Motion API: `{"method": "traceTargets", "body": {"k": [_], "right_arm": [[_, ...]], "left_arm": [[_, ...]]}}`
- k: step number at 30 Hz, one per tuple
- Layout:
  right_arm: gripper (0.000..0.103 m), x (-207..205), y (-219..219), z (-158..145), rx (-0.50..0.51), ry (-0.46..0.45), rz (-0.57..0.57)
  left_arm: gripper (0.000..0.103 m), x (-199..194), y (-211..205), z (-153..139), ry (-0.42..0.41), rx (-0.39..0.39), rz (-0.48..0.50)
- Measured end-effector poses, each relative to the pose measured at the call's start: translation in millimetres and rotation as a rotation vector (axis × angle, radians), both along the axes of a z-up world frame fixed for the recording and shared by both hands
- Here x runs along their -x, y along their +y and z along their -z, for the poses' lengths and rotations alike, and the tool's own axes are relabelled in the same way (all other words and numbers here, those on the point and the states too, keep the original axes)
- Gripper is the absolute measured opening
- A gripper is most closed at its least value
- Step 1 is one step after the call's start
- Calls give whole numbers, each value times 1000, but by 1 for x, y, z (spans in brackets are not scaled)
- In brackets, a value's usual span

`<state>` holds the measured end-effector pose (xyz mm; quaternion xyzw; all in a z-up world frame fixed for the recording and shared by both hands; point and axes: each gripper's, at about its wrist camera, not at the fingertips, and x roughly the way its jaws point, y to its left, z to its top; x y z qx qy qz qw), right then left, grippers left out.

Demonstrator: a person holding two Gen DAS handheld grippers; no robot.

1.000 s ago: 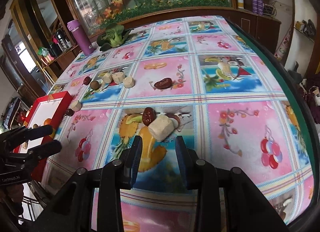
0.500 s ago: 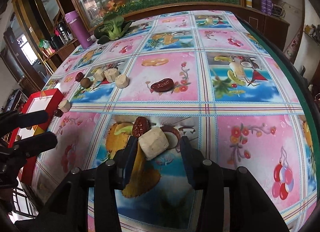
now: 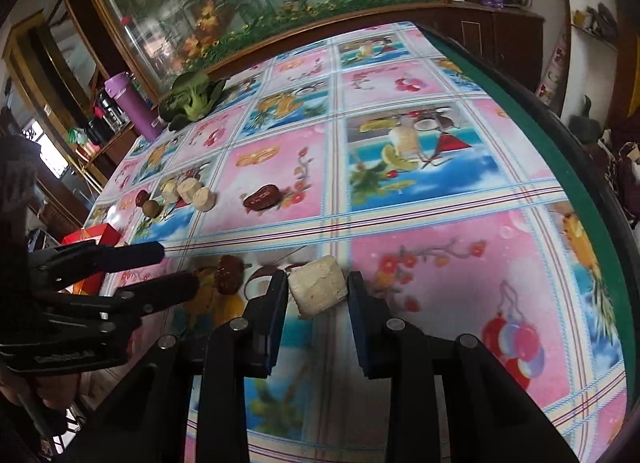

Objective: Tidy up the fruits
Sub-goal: 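Grasp a white pastry cube with the right tool while the left tool grasps a red date, then carry the cube and date over the tray and open both tools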

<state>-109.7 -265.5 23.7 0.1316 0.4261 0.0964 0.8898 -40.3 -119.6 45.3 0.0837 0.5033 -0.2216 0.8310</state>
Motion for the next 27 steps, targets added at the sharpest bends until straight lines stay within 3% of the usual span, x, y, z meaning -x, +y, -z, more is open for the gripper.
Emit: {"method": "traceTargets", "body": {"k": [6,11,14,27], "right_arm": [[30,3,-5,0,-24,-10,2],[30,2,-7,1,-40,-8,3],[30,2,-8,1,-37,-7,6],[30,8,2,-14,-35,-17,-3]], "left_arm": [[58,-7,-17,16,26,-15,22],[34,-11,-21,21,17,-15,32],[28,-9,-23,21,1,-12,47],[27,9,-2,15,-65,-7,30]]}}
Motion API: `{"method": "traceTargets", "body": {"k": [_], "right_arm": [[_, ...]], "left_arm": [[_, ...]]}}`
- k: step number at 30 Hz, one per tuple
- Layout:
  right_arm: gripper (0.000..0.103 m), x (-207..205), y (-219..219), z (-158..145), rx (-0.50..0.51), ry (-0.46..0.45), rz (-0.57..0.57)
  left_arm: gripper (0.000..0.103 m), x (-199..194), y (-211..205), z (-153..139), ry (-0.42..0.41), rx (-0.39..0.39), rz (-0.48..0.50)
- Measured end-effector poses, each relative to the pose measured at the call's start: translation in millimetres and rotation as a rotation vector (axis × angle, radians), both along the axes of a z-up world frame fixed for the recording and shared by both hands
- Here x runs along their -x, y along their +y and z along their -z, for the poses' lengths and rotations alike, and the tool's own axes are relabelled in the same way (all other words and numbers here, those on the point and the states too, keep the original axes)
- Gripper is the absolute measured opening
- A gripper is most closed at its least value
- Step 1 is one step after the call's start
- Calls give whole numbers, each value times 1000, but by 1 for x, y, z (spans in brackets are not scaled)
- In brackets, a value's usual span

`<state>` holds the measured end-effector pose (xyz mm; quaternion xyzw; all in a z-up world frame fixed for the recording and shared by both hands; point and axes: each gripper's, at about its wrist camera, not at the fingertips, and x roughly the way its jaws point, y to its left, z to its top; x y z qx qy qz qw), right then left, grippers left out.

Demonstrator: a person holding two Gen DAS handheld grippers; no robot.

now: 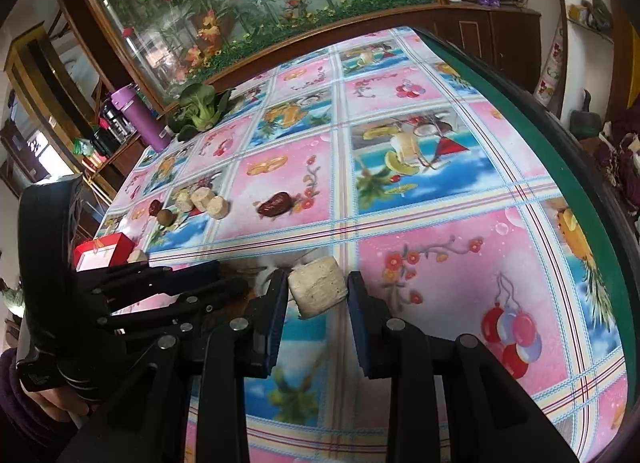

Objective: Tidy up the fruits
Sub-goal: 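Carry the cube and date over the tray and open both tools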

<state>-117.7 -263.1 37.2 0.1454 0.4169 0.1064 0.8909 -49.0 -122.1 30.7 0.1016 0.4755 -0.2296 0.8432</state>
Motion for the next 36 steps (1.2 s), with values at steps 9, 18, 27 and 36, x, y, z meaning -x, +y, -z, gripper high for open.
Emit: {"method": "traceTargets", "body": {"k": [9,18,27,36], "right_arm": [[29,-1,72,-28,38,-42,-163],[29,-21,214,-52,31,-81,-433],[29,-57,345,-36,-15,-16,-600],[29,-81,404,-2,86,99,-631]], "left_arm": [[27,48,95,-43,-140,14,-152],[27,83,262,-60,-231,-33,-527],[27,67,360,-40,-188,-72,-725],[27,43,394,-8,-52,-76,-783]]}}
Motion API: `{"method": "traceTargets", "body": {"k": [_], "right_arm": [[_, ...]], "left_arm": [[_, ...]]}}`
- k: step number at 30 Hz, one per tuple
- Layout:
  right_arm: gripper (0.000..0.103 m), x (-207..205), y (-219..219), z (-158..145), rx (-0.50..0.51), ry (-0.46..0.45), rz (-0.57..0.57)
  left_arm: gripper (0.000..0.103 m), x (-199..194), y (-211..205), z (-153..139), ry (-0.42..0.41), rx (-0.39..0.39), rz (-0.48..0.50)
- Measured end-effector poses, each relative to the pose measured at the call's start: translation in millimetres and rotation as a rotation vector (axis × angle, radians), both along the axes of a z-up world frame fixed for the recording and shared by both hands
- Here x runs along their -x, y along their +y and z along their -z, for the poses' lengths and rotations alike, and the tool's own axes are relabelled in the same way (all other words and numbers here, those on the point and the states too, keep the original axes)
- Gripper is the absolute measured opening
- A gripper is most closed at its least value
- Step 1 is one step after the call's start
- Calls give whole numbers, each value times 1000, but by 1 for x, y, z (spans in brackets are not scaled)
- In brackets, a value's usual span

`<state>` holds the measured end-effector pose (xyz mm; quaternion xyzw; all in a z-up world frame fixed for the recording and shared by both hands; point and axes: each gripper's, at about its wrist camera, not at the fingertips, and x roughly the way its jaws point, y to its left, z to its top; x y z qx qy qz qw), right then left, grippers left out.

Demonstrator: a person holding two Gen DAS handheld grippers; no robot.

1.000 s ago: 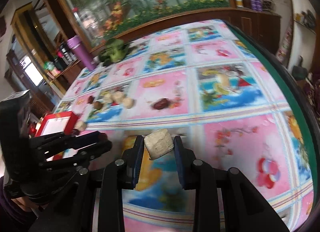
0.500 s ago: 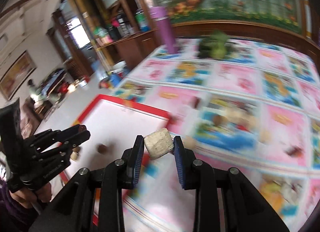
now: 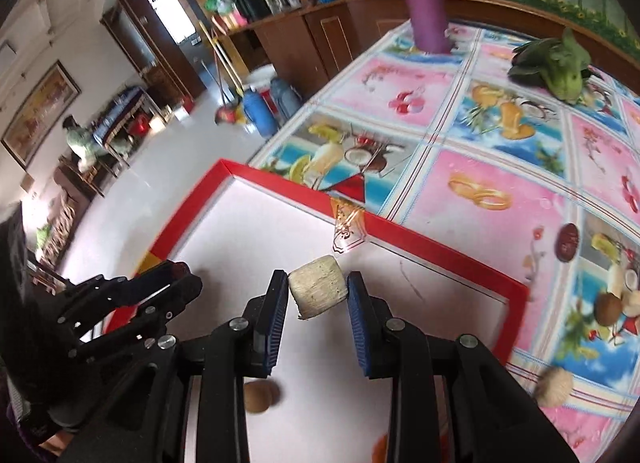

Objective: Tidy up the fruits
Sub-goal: 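Carry the cube and date over the tray and open both tools, then move both empty tools back over the remaining fruits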

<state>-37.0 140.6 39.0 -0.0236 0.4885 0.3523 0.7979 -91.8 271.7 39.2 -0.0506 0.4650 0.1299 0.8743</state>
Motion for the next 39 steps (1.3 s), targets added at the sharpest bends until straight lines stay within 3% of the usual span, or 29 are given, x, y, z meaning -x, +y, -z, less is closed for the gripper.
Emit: {"method": "traceTargets", "body": {"k": [4,12,17,20,29,34,39], "right_arm": [[29,-2,7,11,50,28,-2],[30,5,11,7,91,-5,-11],[32,6,11,3,64,-23,-19],[33,10,4,-7,29,-46,-20],[35,28,-31,-49,-56,-142,21],[35,35,-58,-65,-74,-186,61],[35,46,-110,-76,-68,-256,122]], "left_arm": [[27,-1,3,6,26,1,-8],[28,-2,2,9,43,-24,-24],[28,4,-1,4,32,-63,-45],[38,9,-6,-6,-2,-105,-50],[43,29,-32,-48,-113,-206,-23],[43,37,-48,-60,-143,-217,-2],[44,42,-78,-61,-145,-155,80]]}}
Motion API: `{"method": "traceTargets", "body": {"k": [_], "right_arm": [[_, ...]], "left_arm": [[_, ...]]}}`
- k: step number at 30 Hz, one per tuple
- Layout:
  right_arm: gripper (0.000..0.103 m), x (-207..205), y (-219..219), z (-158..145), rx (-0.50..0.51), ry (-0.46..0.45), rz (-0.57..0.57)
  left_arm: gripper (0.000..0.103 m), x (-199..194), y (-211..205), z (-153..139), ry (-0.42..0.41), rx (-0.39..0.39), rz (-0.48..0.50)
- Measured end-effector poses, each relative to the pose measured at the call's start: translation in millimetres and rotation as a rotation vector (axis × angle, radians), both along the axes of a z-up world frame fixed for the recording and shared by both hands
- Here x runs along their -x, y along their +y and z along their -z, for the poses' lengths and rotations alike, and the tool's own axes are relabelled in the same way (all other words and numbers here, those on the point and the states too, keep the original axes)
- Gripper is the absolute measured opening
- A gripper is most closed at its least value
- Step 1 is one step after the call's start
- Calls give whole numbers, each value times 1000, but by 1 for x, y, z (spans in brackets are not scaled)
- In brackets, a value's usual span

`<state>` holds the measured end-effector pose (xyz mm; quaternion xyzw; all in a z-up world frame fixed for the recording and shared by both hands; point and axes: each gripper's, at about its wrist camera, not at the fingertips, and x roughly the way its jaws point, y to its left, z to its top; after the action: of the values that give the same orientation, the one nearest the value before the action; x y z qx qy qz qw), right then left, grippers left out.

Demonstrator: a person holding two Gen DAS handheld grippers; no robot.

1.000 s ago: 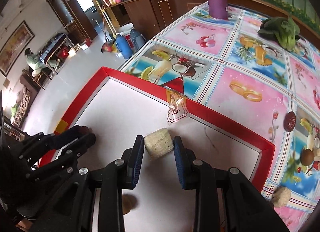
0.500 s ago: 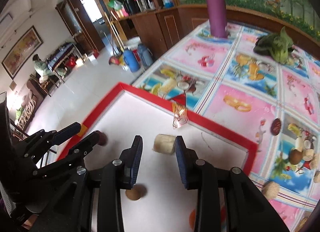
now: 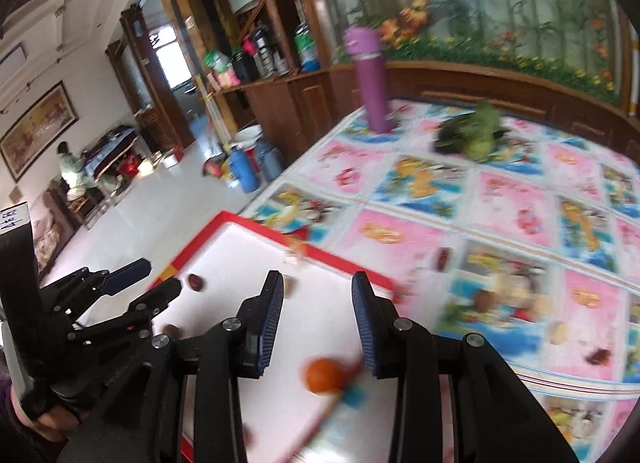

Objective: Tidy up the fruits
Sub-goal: 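Move both empty tools back over the remaining fruits, then grasp a red date with the right tool while the left tool grasps a tan cube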

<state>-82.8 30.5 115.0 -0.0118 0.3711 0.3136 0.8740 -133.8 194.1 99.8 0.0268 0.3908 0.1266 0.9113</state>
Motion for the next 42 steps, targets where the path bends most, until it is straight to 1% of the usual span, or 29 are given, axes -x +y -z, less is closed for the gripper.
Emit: {"method": "traceTargets", "body": {"k": [2,4,5,8,10,14,19,22,25,27,29,31,33,35,37,41,42], "right_arm": [[35,4,-29,0,5,-18,45],[35,9,-65,1,32,-34,104],[35,11,-81,3,48,-33,133],[35,16,-130,15,102,-18,232],[35,16,-157,26,117,21,279],[35,16,-189,49,133,79,330],[35,6,-207,68,133,107,346],[35,-10,-219,73,117,119,390],[35,-30,-233,79,63,175,442],[35,-44,-239,82,41,203,485],[35,-51,-238,86,44,222,513],[35,-56,-236,90,48,244,525],[35,-56,-234,92,66,244,540],[35,-56,-232,92,87,232,546],[35,-56,-232,93,94,229,547],[35,-59,-232,95,90,229,538],[35,-59,-231,96,92,227,536]], "left_arm": [[45,1,-19,3,13,46,73],[45,1,-36,6,23,78,138],[45,0,-50,9,32,89,189],[46,-5,-81,16,67,100,288],[46,-10,-97,20,86,100,333],[46,-22,-124,29,129,94,376],[46,-34,-140,35,174,103,405],[46,-50,-149,33,184,117,436],[46,-77,-156,31,179,96,424],[46,-97,-162,28,168,107,421],[46,-115,-170,27,159,109,433],[46,-134,-180,32,175,115,441],[46,-152,-190,39,190,125,459],[46,-165,-203,47,188,92,507],[46,-174,-213,56,206,54,542],[46,-180,-221,68,236,2,599],[46,-181,-220,71,244,1,609]]}}
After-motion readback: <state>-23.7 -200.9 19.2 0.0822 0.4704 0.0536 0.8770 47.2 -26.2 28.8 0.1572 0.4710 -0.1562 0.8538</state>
